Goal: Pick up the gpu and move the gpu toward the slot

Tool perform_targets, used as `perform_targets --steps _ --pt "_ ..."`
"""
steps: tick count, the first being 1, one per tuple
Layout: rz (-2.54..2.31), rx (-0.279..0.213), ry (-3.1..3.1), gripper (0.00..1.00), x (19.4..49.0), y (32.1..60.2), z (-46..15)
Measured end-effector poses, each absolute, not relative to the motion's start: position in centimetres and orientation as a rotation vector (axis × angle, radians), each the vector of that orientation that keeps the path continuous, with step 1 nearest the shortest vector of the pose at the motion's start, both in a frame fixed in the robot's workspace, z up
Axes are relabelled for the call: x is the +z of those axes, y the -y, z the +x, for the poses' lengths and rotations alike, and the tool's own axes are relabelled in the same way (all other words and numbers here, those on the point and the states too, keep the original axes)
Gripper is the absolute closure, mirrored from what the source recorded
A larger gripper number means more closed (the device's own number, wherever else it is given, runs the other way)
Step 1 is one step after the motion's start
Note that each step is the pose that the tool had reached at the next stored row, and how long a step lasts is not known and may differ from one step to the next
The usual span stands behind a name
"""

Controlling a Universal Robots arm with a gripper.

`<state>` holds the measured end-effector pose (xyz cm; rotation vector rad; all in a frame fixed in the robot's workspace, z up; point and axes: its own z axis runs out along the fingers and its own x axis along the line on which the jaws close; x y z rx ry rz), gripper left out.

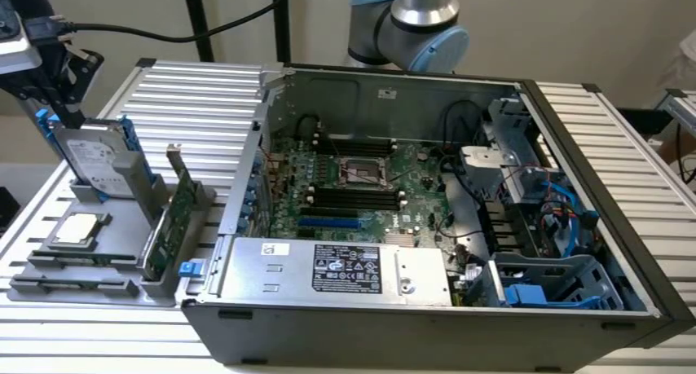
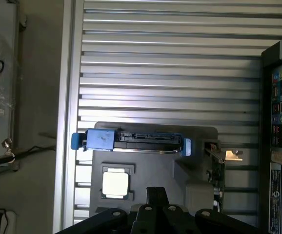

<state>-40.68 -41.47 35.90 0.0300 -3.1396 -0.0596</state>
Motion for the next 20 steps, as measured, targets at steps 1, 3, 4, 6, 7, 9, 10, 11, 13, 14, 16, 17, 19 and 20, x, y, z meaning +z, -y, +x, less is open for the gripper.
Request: perform_targets --steps 1,3,4,6,7,9,10,11,13,14,16,17,19,20 --pt "0.030 -0.060 3.140 0.89 36.3 41.5 -40.7" --pt "0.030 -0.060 3.140 0.89 37.3 41.5 -40.7" --pt "0.030 -0.060 3.140 0.89 37.6 41.5 -40.7" --pt "0.030 -0.060 3.140 0.89 37.7 41.5 -40.7" --pt "0.030 -0.060 3.140 0.89 37.7 41.5 -40.7" --pt "0.030 -0.060 3.140 0.89 37.7 41.5 -40.7" --pt "0.030 -0.060 3.140 0.89 37.5 41.4 -40.6" --pt "0.030 -0.060 3.140 0.89 37.1 41.3 -40.4" --pt "0.030 -0.060 3.140 0.89 35.6 41.1 -39.9" --pt "0.030 -0.060 3.140 0.89 34.9 41.0 -39.6" --pt "0.030 -0.060 3.140 0.89 34.2 40.8 -39.4" --pt "0.030 -0.060 3.140 0.89 34.1 40.8 -39.3" --pt "0.030 -0.060 3.140 0.89 34.1 40.8 -39.3" --pt "0.030 -0.060 3.140 0.89 34.1 40.8 -39.3"
